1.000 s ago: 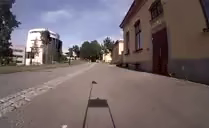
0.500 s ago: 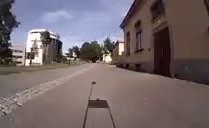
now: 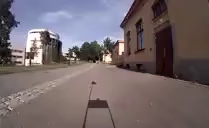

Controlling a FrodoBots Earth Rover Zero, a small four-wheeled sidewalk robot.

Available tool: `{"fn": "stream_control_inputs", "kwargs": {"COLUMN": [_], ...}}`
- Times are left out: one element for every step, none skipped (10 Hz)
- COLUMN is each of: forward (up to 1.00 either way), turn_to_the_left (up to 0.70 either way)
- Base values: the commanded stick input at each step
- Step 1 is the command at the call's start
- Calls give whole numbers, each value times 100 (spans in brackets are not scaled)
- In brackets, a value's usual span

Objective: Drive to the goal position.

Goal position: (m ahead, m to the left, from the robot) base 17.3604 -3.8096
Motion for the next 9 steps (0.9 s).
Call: {"fn": "stream_control_inputs", "kwargs": {"forward": [45,45,45,45,45,45,45,45,45], "turn_to_the_left": [0,0,0,0,0,0,0,0,0]}}
